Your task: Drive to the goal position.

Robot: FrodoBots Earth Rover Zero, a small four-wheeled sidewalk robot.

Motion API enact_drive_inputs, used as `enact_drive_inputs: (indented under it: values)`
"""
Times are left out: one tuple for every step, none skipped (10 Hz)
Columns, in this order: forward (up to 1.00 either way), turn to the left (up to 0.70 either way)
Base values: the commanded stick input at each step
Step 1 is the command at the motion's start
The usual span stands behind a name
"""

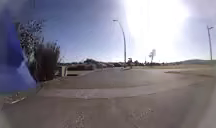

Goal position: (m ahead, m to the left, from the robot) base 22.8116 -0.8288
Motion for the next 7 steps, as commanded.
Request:
enact_drive_inputs:
  values:
    - [1.00,0.00]
    - [1.00,0.00]
    - [1.00,0.00]
    - [1.00,0.00]
    - [1.00,0.00]
    - [1.00,0.00]
    - [1.00,0.00]
